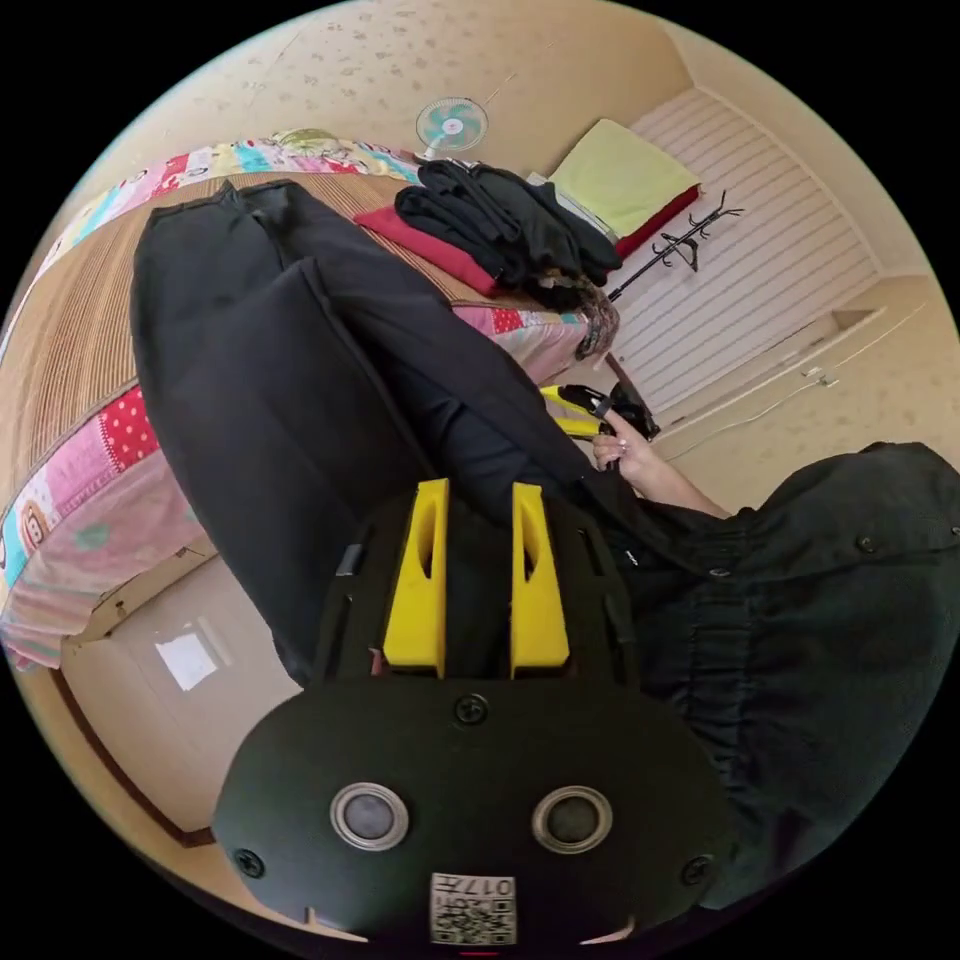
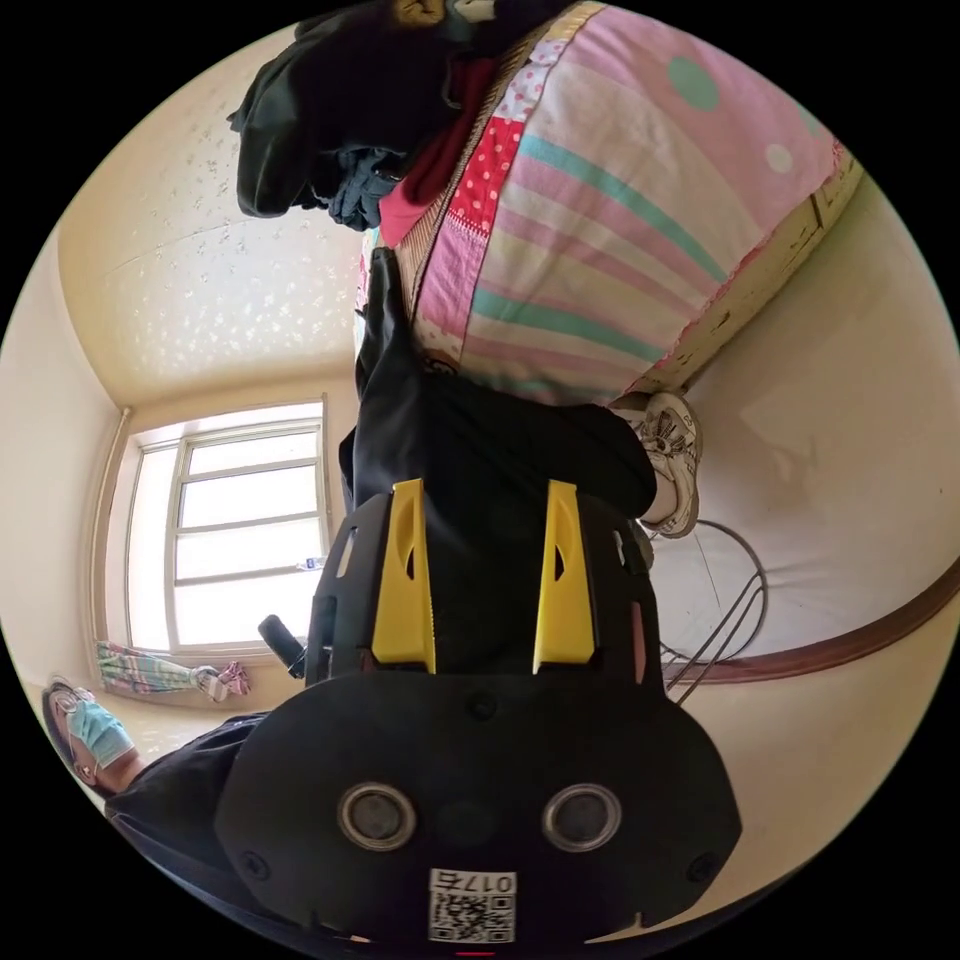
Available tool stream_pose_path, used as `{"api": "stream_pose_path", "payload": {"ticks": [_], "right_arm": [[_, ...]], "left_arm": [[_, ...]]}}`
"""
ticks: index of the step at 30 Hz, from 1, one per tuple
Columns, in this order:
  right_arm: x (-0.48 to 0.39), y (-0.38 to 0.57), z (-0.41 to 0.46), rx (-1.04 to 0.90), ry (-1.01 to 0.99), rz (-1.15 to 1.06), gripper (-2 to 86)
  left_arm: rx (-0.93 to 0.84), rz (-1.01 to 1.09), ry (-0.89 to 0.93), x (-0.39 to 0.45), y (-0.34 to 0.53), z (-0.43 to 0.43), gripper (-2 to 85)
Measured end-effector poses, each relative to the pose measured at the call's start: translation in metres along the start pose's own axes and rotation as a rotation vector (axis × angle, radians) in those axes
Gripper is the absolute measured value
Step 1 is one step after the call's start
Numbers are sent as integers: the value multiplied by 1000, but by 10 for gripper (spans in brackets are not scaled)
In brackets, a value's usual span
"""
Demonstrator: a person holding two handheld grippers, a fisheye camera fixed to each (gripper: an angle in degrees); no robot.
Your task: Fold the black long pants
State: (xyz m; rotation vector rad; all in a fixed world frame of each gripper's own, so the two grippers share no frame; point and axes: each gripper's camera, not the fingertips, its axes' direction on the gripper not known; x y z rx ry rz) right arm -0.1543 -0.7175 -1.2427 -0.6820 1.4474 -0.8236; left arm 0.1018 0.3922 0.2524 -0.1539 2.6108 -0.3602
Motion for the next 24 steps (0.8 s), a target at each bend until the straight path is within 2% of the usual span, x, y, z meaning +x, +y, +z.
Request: {"api": "stream_pose_path", "payload": {"ticks": [1,2,4,6,9,11,15,17,19,22,24], "right_arm": [[0,2,0,2,0,0,153],[-3,4,-2,7,3,-8,148],[-20,11,-8,52,48,-69,140],[-59,24,-14,113,133,-209,138],[-139,44,5,33,141,-497,143],[-191,60,50,-177,117,-694,145],[-224,82,129,-429,189,-825,149],[-225,83,166,-516,155,-796,148],[-223,83,188,-535,148,-788,141],[-215,85,224,-600,266,-763,108],[-210,89,234,-638,314,-760,69]], "left_arm": [[-18,-4,-112,4,-4,1,143],[-25,-10,-180,6,-5,3,141],[-24,-85,-430,5,-2,11,126],[3,-137,-442,-2,5,12,119],[94,-235,-381,-20,22,2,116],[154,-269,-371,-32,29,-11,120],[158,-311,-442,-63,32,-37,131],[133,-366,-390,-83,36,-44,135],[117,-444,-197,-117,45,-44,132],[30,-523,25,-155,51,-26,123],[50,-542,69,-165,56,-32,104]]}}
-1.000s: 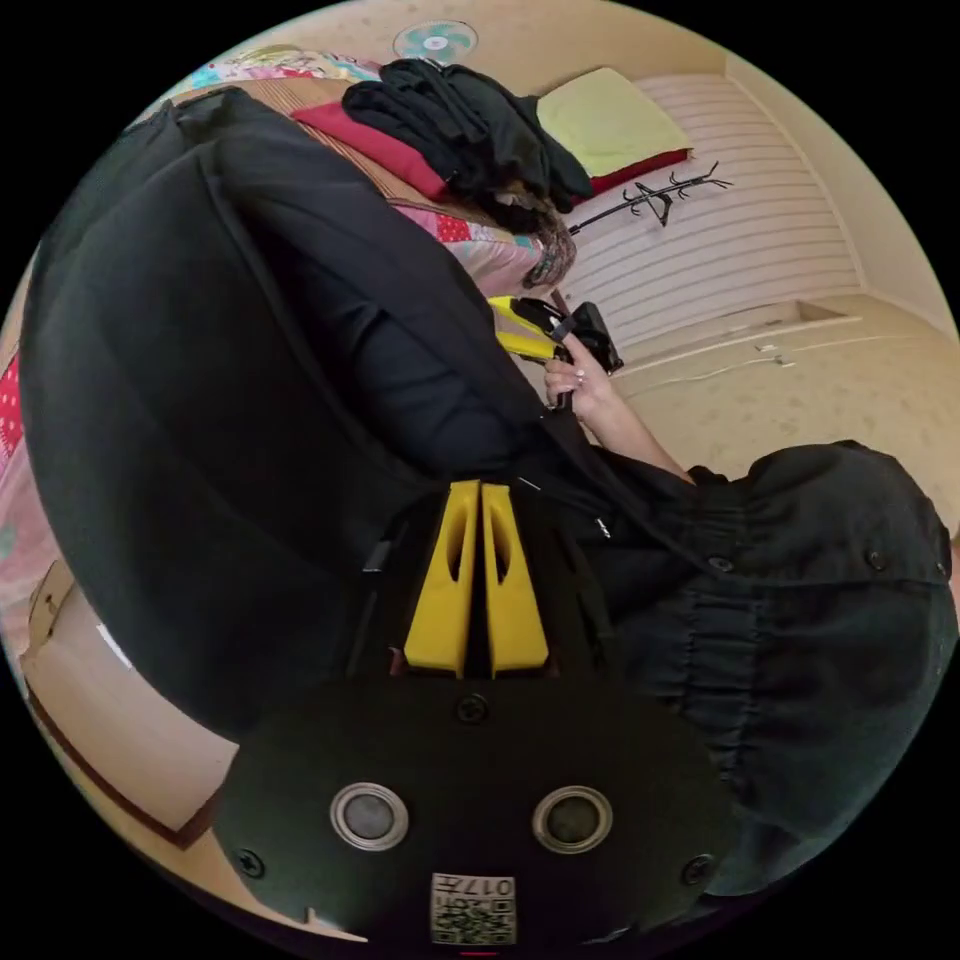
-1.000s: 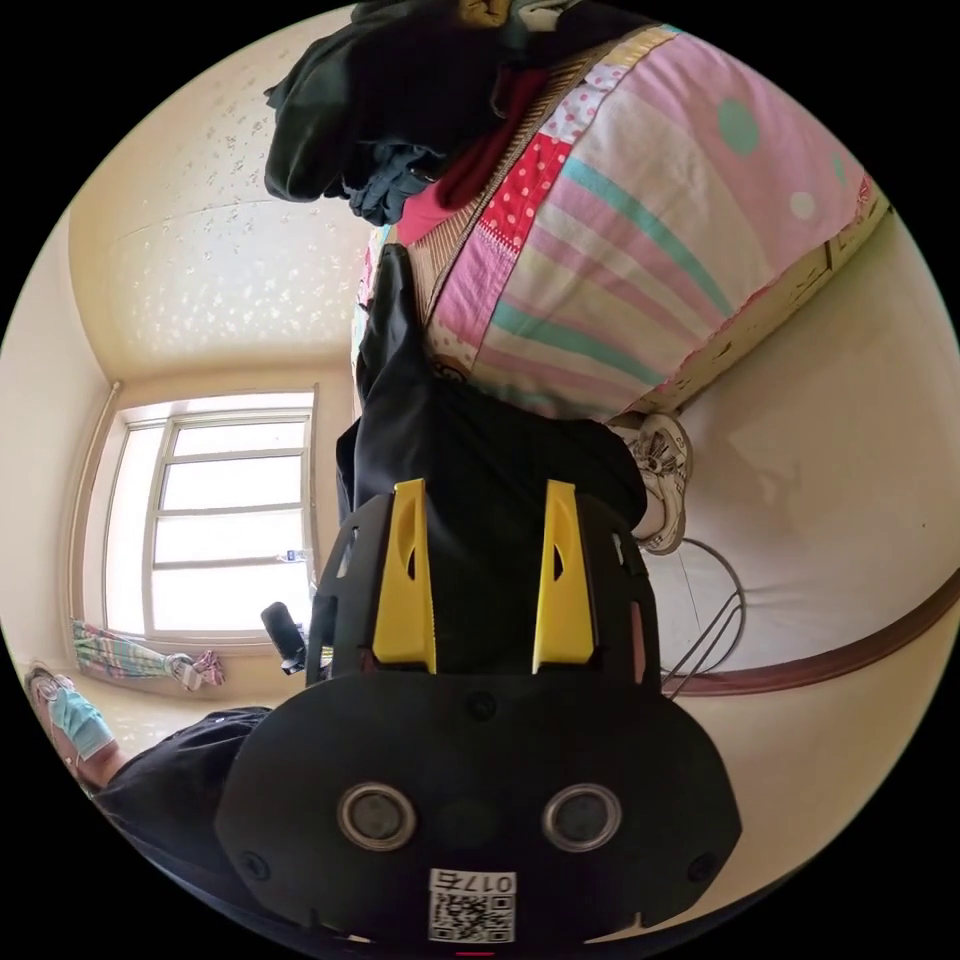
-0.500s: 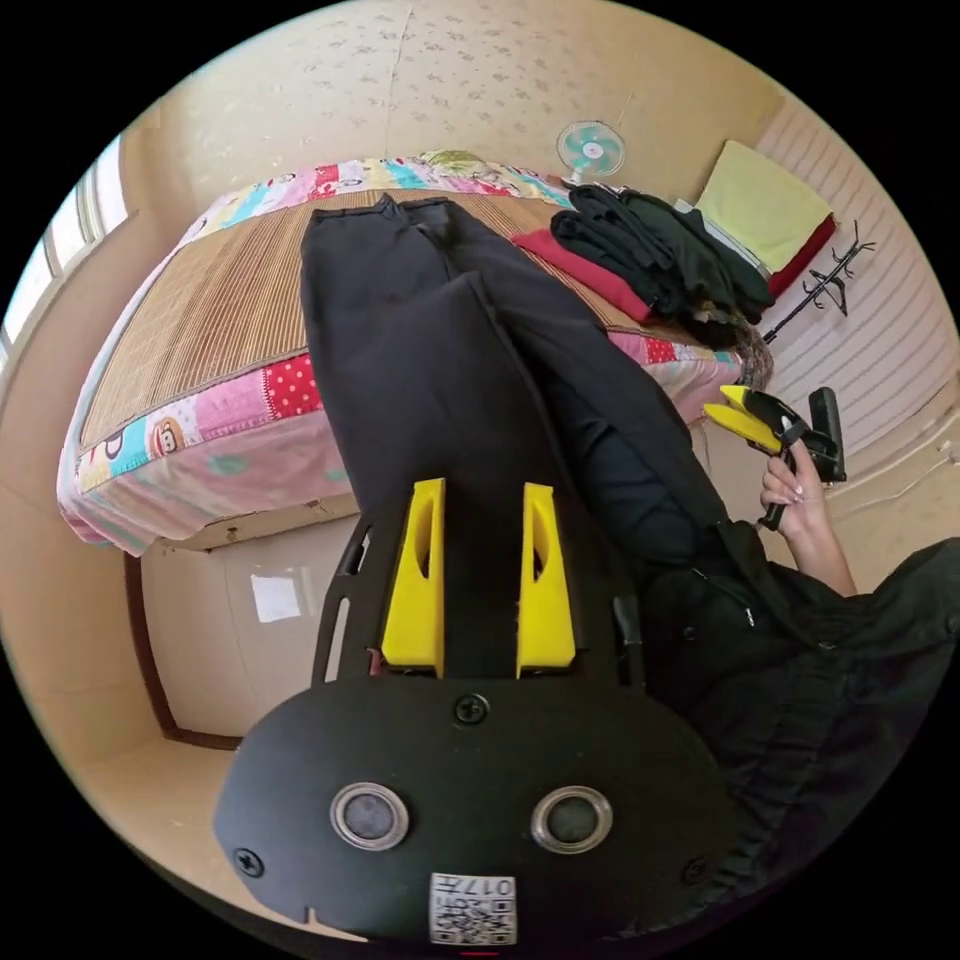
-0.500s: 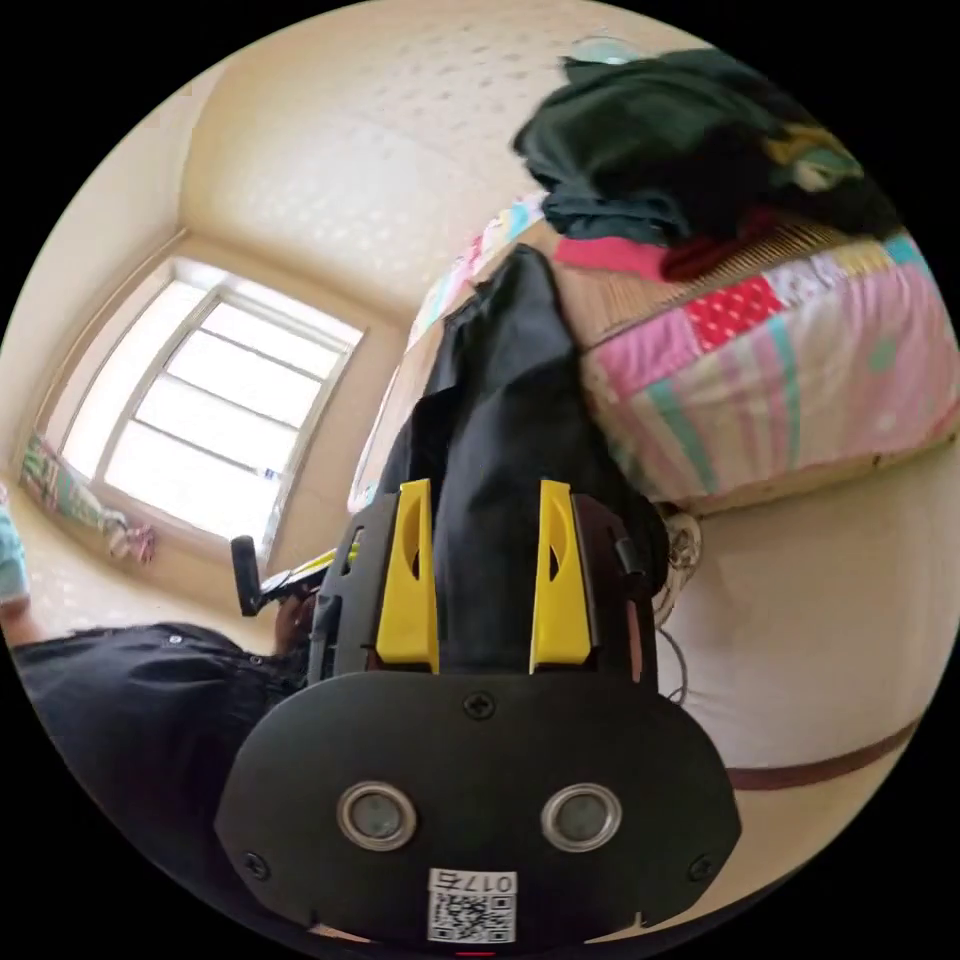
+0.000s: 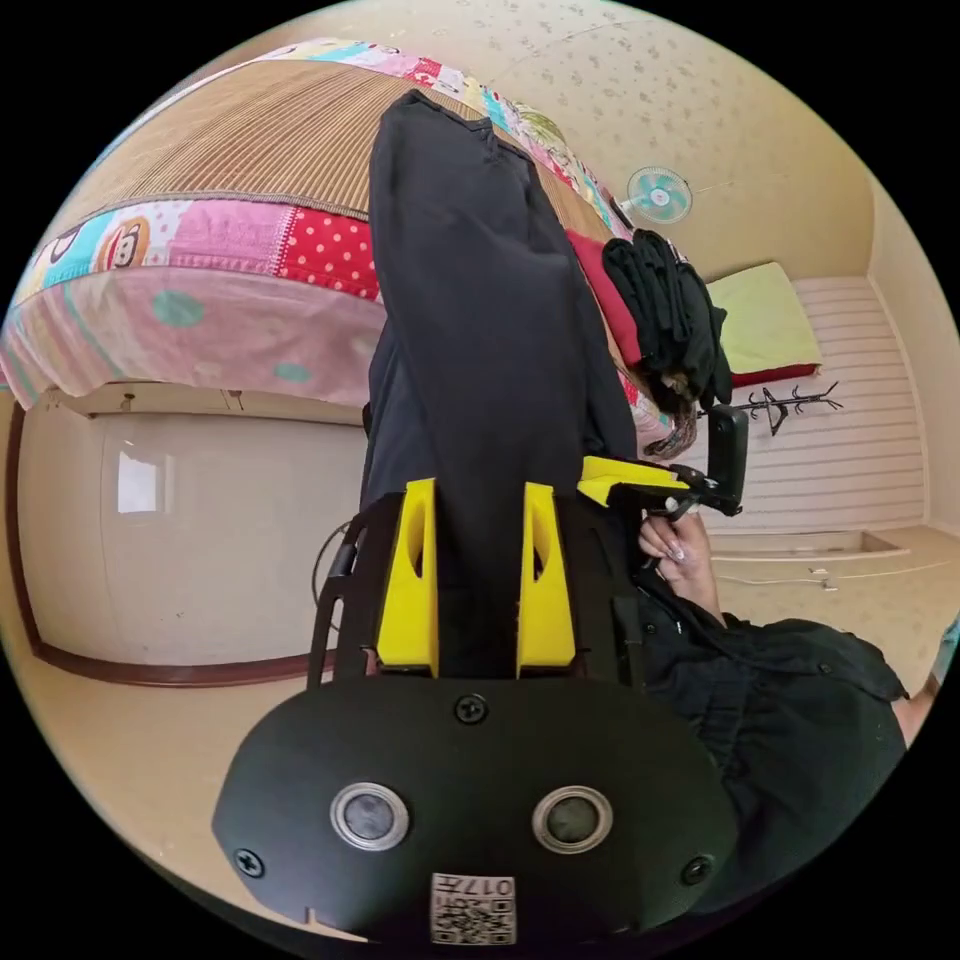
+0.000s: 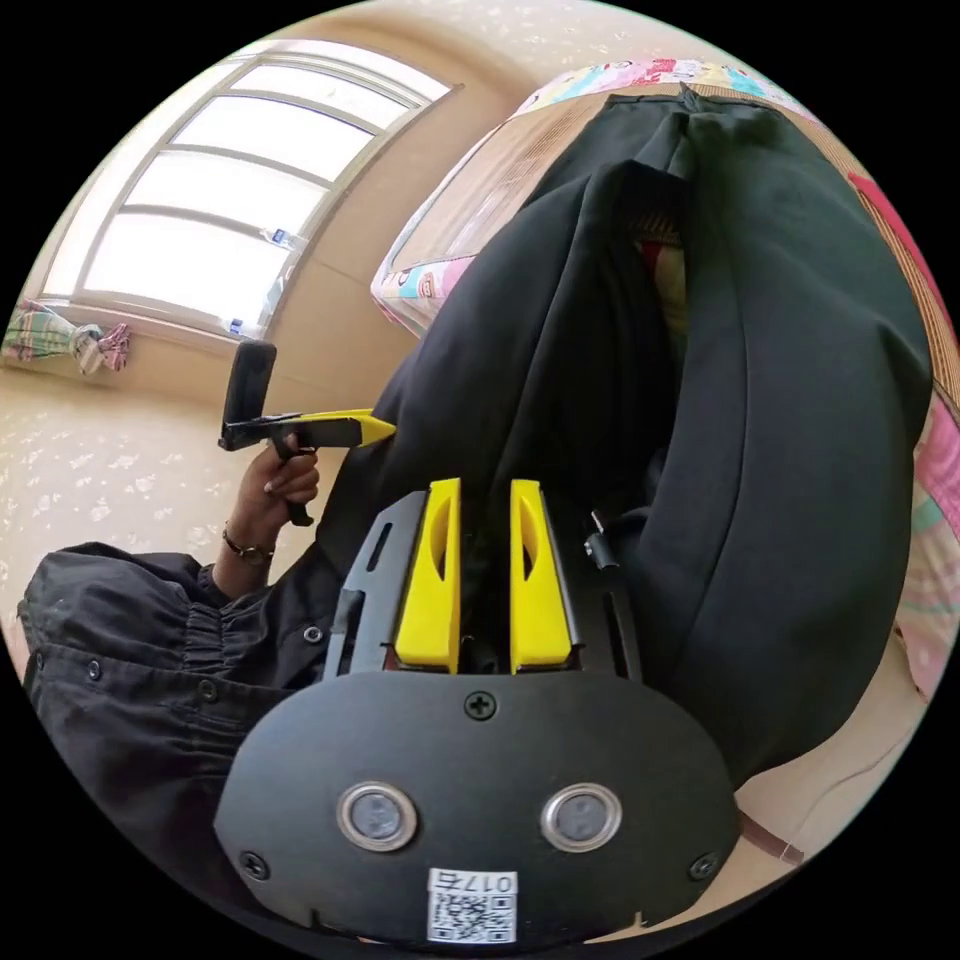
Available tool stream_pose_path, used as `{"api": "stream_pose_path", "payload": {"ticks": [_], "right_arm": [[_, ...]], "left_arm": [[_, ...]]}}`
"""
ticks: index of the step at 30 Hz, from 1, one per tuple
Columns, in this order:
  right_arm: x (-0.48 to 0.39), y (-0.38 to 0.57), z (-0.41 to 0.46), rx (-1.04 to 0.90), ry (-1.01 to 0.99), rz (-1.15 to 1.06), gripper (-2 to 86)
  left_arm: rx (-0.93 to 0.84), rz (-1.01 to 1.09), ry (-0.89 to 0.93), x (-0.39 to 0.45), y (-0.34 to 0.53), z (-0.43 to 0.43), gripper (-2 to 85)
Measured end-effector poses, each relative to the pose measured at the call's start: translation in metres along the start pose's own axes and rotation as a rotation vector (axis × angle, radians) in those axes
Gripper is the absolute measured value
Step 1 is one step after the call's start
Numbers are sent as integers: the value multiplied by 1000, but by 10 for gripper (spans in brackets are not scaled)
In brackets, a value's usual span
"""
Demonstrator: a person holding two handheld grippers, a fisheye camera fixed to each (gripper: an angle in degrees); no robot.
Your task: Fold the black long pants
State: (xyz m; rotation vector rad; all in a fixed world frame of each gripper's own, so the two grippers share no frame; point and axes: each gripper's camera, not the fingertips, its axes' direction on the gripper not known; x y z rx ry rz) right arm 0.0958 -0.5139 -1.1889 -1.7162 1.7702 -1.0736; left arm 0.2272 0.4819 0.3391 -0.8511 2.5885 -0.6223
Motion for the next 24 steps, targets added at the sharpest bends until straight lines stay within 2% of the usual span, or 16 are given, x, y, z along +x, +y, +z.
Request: {"api": "stream_pose_path", "payload": {"ticks": [3,6,9,11,13,15,17,19,22,24], "right_arm": [[-2,13,-10,20,-71,-47,43],[0,33,-39,76,-247,-89,38],[-3,49,-46,3,-210,-132,41],[-1,62,-50,-19,-164,-141,48],[9,76,-73,58,-170,-125,65],[31,100,-115,241,-186,-65,80],[84,147,-166,503,-178,110,93],[132,184,-184,607,-135,259,115],[217,227,-170,508,-33,436,164],[262,251,-147,445,-144,523,174]], "left_arm": [[-86,88,16,5,-8,-11,45],[-134,201,90,16,-10,-31,38],[-331,262,157,22,-14,-23,41],[-373,250,149,18,-16,-19,51],[-288,165,179,-1,-12,-30,71],[-192,119,174,-14,-8,-48,88],[-93,84,127,-20,-4,-70,98],[31,95,50,-13,5,-96,100],[191,135,16,2,22,-114,106],[282,183,55,12,34,-119,111]]}}
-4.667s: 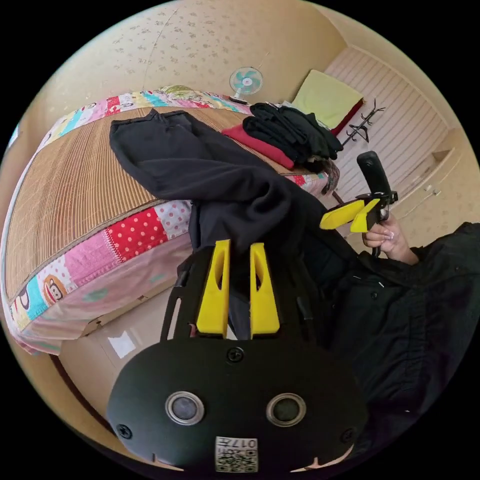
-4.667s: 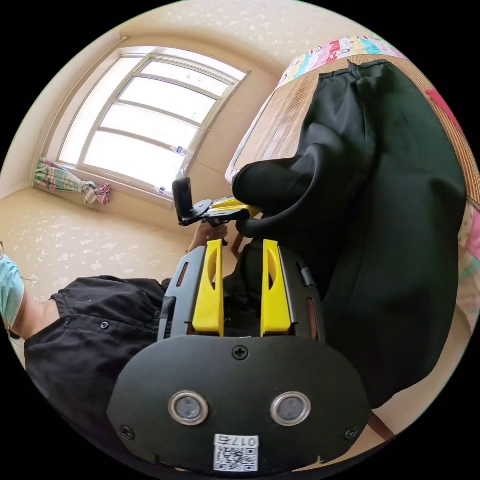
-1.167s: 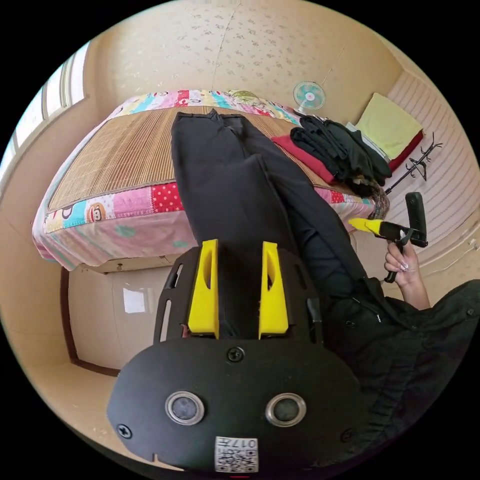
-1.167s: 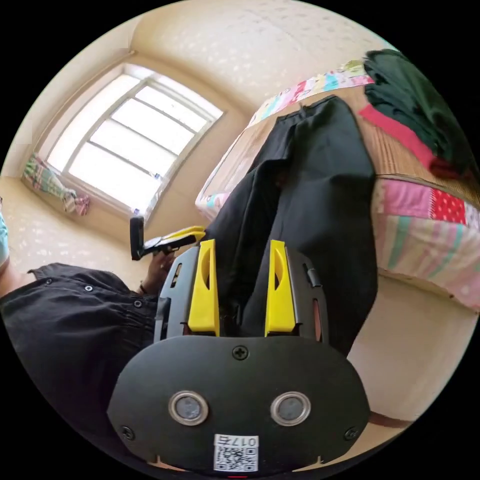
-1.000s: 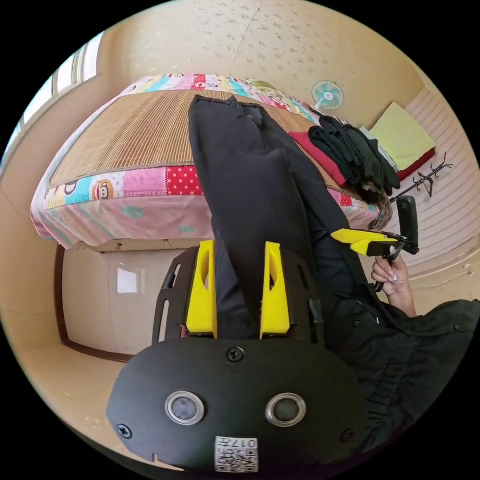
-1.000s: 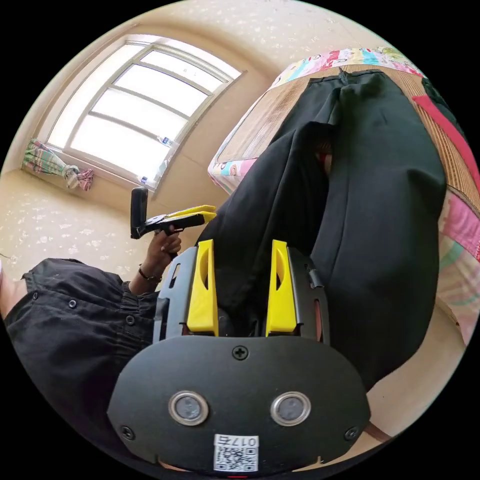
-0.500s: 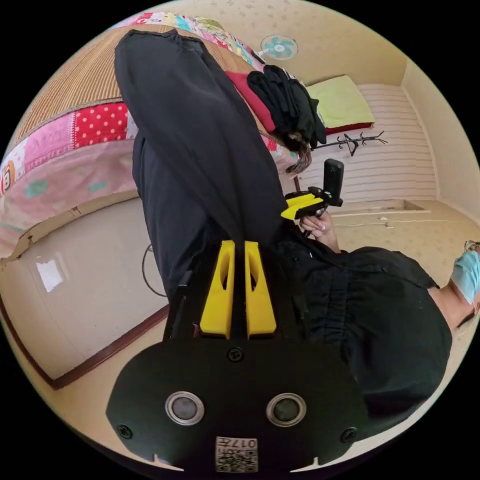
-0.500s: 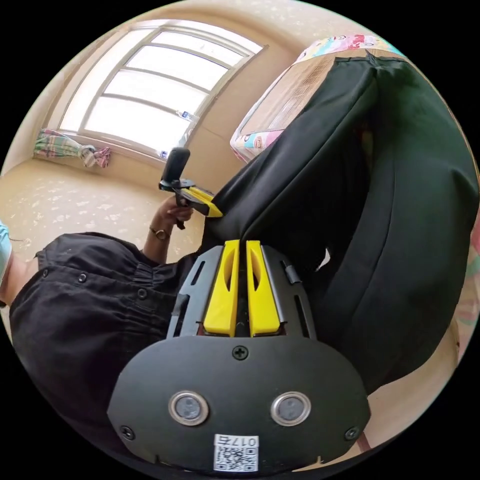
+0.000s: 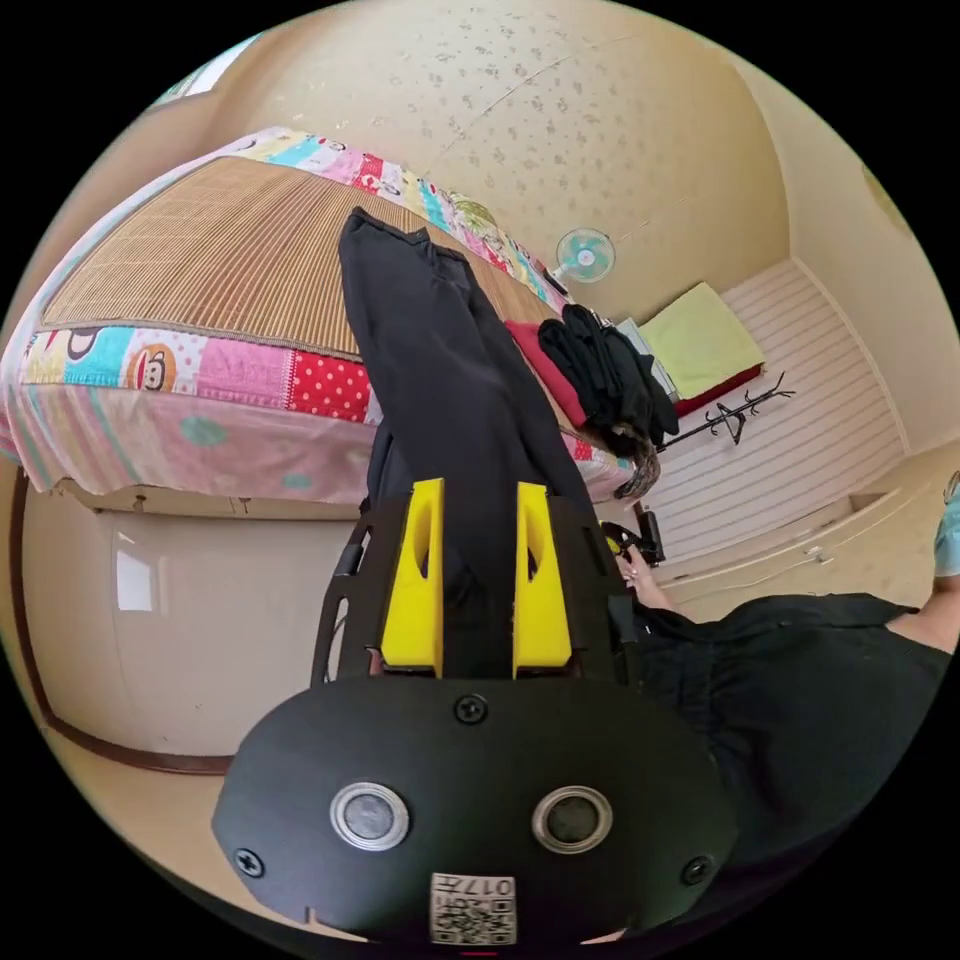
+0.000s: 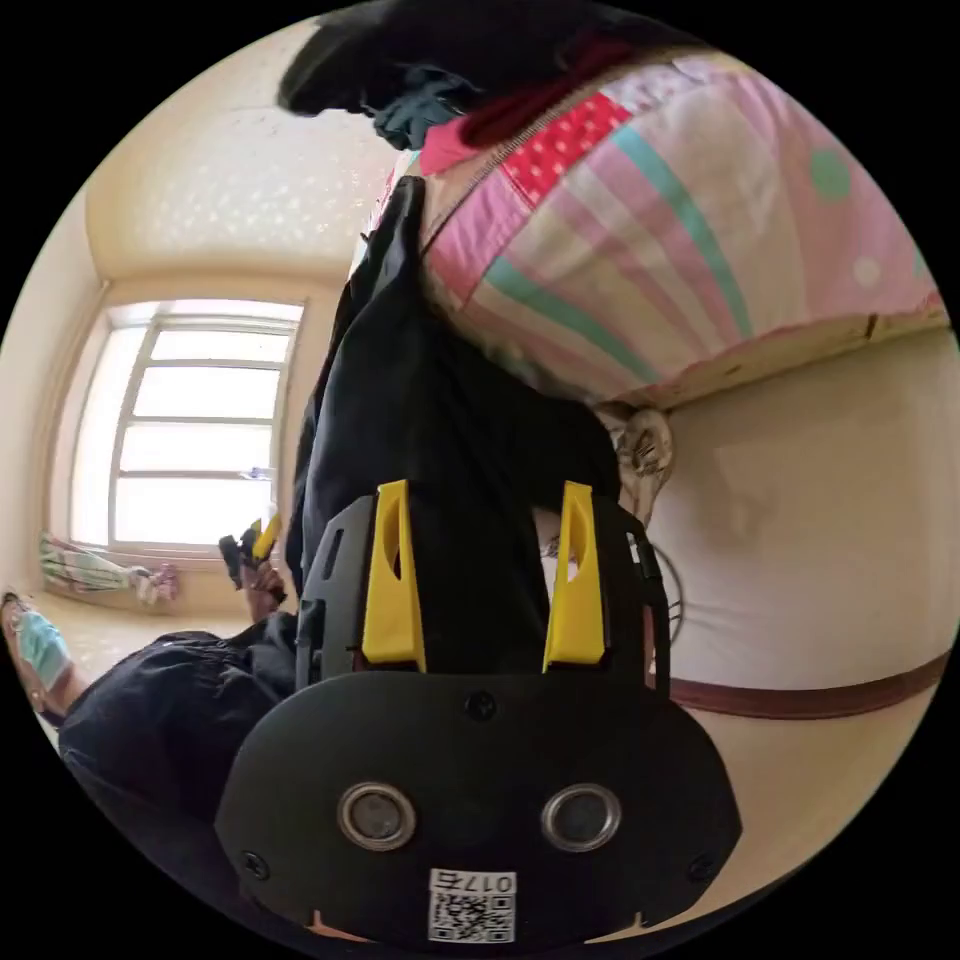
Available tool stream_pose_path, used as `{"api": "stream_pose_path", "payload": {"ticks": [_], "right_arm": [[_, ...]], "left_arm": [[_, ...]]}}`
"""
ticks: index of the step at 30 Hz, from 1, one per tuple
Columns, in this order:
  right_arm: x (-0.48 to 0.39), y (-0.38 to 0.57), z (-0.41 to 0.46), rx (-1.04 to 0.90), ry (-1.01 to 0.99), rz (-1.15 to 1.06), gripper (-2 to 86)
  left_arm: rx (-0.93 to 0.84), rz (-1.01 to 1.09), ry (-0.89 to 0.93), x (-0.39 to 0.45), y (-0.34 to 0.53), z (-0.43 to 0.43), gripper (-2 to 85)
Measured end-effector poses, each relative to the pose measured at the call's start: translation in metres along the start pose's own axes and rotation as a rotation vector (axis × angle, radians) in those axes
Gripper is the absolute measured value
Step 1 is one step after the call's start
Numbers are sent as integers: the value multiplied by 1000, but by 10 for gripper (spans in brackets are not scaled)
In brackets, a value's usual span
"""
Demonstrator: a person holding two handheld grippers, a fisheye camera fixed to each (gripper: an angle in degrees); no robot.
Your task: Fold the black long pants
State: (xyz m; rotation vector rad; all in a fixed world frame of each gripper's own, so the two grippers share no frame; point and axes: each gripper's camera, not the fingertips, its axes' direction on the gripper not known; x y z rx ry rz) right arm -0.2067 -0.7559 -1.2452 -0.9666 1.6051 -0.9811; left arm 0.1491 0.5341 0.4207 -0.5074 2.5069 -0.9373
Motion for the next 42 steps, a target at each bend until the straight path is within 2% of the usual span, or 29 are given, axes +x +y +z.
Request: {"api": "stream_pose_path", "payload": {"ticks": [2,4,6,8,12,17,21,23,26,27,29,32,38,42], "right_arm": [[43,17,11,-35,-386,25,135],[48,31,17,-52,-591,-59,73],[39,44,11,-34,-545,-124,47],[17,57,-16,92,-502,-213,37],[-51,55,-59,222,-571,-429,33],[-203,28,-11,-70,-383,-754,34],[-263,34,69,-261,-306,-891,36],[-282,44,119,-337,-296,-920,41],[-293,55,164,-425,-271,-957,59],[-293,55,169,-441,-274,-957,65],[-288,41,170,-491,-367,-943,80],[-282,-6,146,-379,-402,-881,92],[-292,-166,159,-130,12,-520,163],[-278,-256,206,-70,163,-308,169]], "left_arm": [[58,35,41,11,6,-3,112],[93,71,22,27,11,-2,112],[104,89,-28,41,12,0,113],[103,112,-19,56,10,5,113],[22,169,174,94,-11,46,113],[-91,200,266,144,-41,109,138],[-180,108,346,142,-67,154,181],[-207,73,350,134,-70,168,175],[-252,21,298,122,-62,184,85],[-250,24,244,122,-56,184,55],[-222,28,216,122,-49,178,49],[-163,15,235,125,-40,165,49],[-115,49,271,152,-35,163,39],[-97,62,274,167,-42,155,34]]}}
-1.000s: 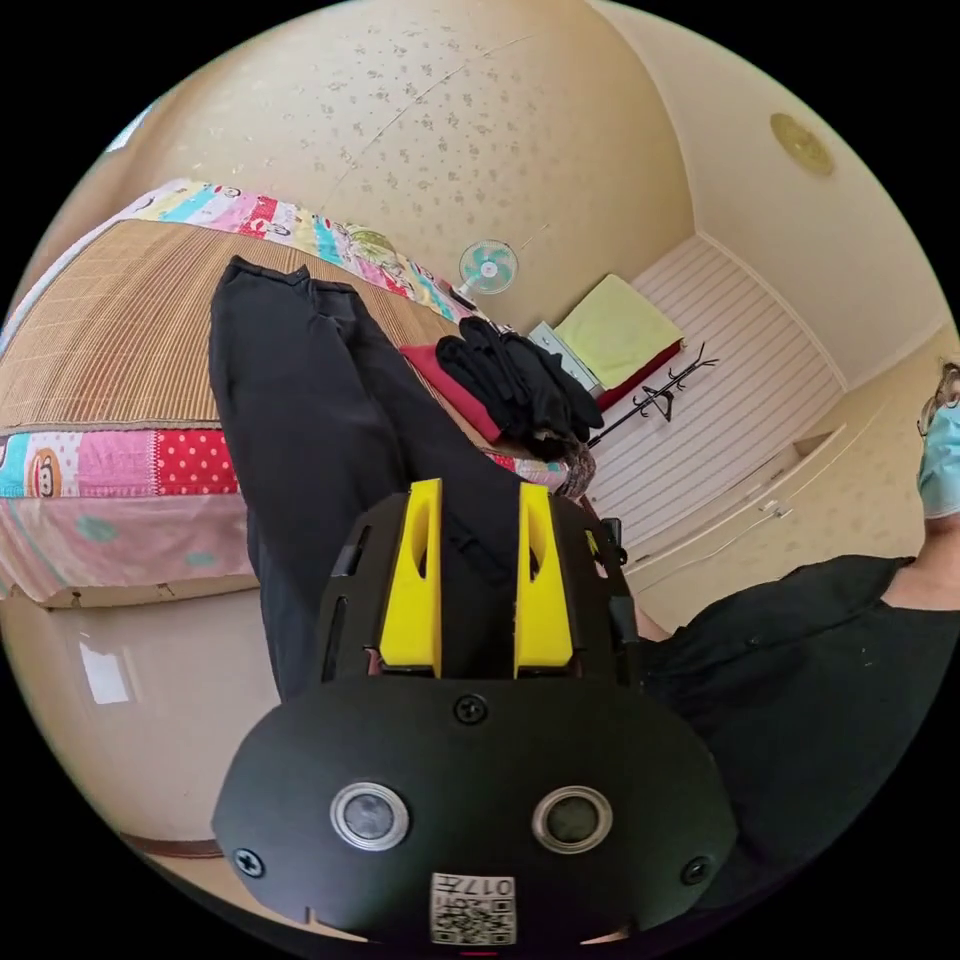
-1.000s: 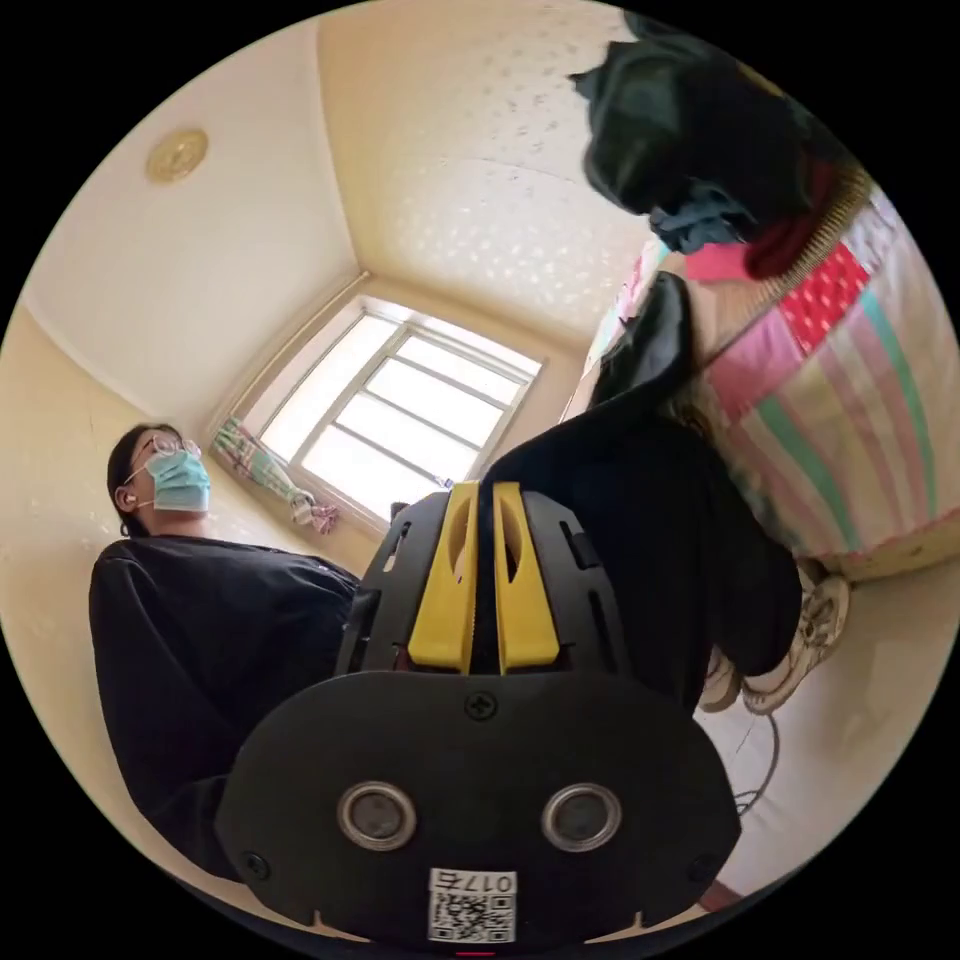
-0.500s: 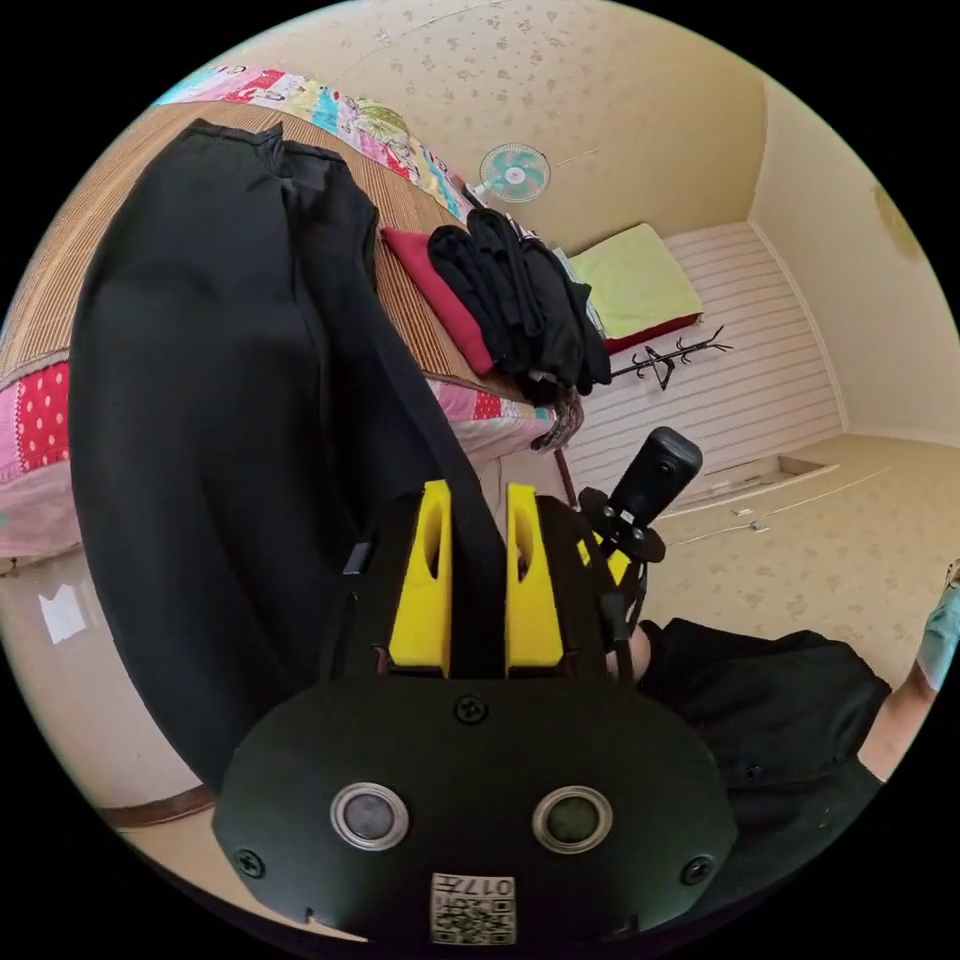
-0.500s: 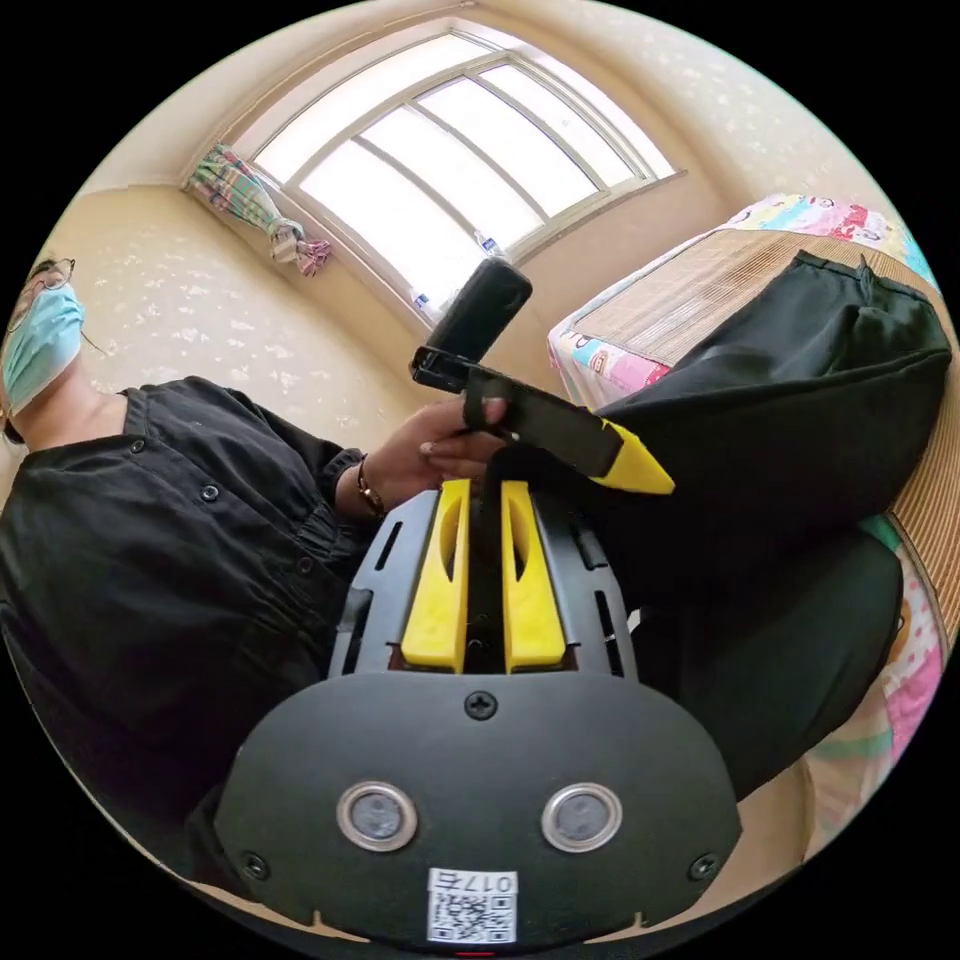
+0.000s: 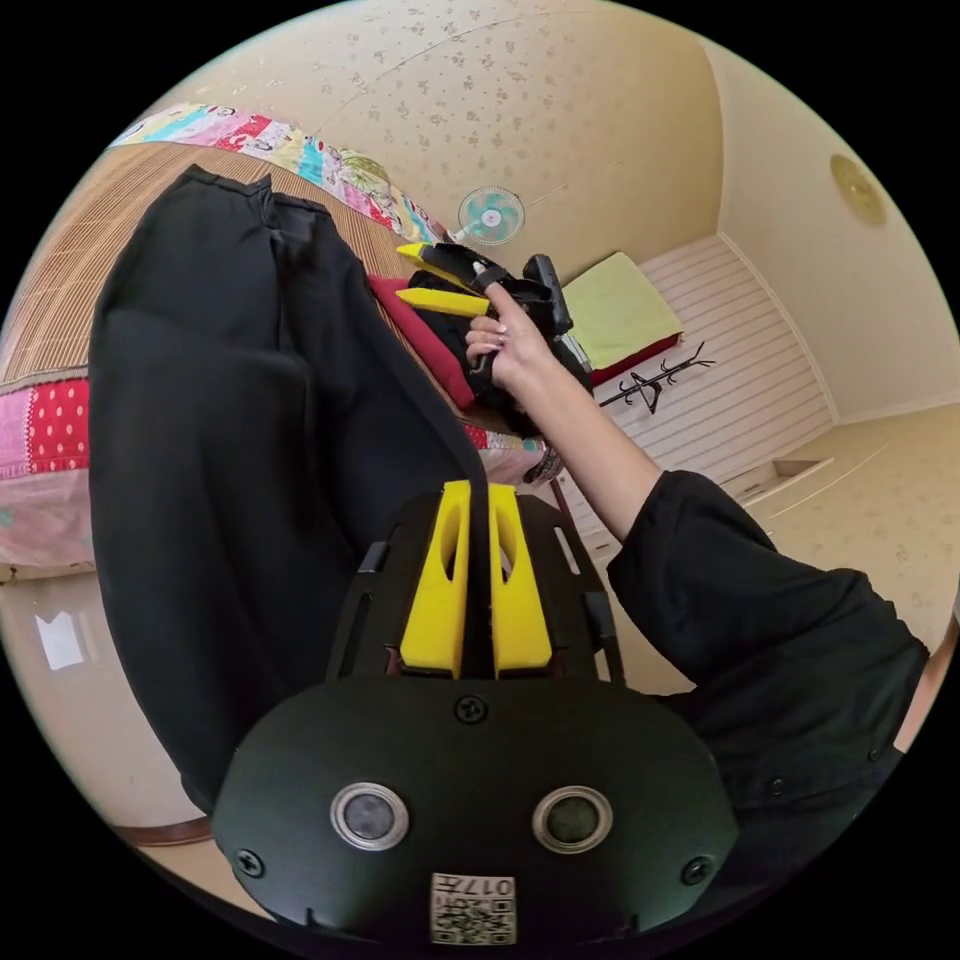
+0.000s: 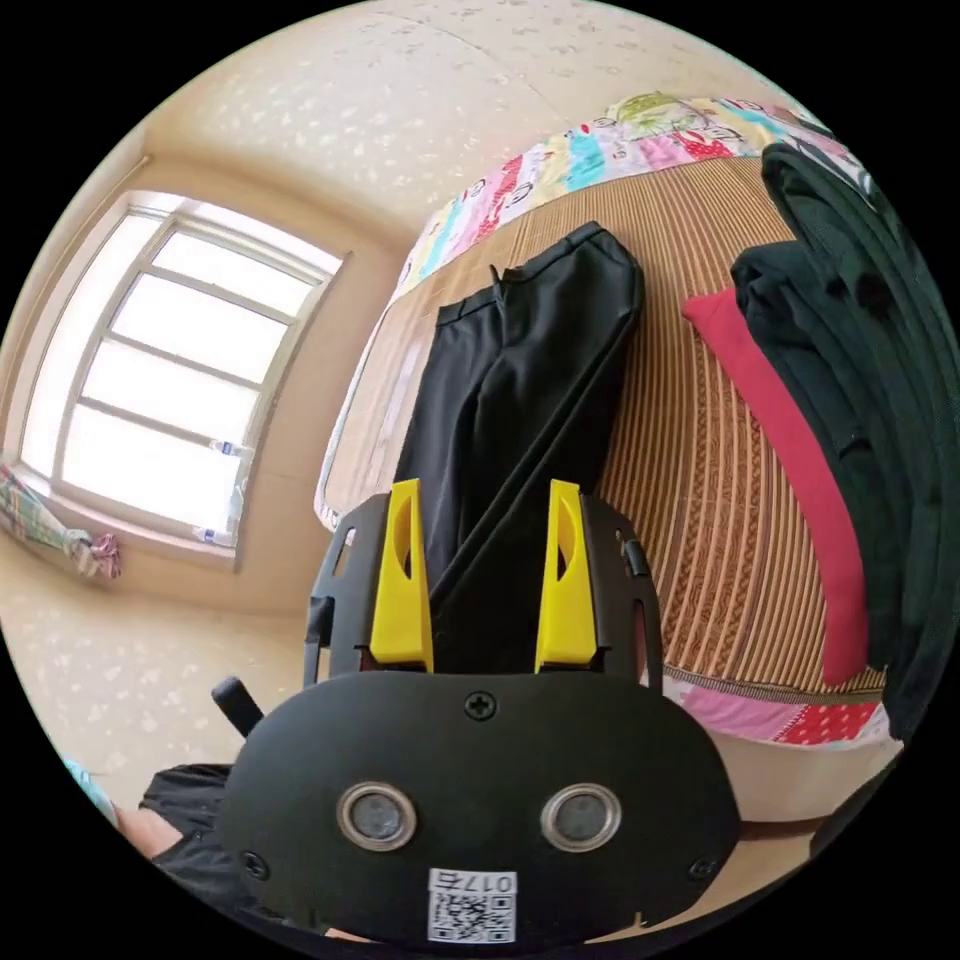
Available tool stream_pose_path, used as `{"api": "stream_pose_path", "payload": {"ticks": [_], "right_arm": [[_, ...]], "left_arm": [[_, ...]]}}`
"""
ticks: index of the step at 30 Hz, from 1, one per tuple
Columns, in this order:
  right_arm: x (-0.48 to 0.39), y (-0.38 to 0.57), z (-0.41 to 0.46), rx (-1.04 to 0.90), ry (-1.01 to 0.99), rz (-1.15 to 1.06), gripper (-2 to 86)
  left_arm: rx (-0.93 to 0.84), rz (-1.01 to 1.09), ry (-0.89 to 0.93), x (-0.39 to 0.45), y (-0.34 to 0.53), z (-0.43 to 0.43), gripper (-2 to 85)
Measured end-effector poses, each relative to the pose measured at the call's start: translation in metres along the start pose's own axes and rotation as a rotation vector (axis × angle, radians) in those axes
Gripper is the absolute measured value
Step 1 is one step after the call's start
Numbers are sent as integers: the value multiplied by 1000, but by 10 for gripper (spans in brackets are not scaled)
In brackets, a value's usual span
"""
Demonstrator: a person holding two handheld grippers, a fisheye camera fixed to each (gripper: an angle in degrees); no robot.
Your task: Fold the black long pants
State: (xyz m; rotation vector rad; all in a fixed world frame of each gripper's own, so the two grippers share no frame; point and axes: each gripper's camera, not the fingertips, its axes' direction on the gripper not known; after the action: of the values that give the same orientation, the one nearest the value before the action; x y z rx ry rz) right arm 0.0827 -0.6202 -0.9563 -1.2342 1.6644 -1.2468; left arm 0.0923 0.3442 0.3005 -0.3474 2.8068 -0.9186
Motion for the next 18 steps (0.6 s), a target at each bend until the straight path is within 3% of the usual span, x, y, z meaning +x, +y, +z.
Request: {"api": "stream_pose_path", "payload": {"ticks": [6,13,18], "right_arm": [[33,-56,71,-5,158,160,162],[0,-99,115,8,387,117,41],[-151,-122,151,135,762,-258,29]], "left_arm": [[11,3,1,14,-5,-16,22],[11,-42,75,9,-11,-28,12],[21,-36,130,22,-20,-52,7]]}}
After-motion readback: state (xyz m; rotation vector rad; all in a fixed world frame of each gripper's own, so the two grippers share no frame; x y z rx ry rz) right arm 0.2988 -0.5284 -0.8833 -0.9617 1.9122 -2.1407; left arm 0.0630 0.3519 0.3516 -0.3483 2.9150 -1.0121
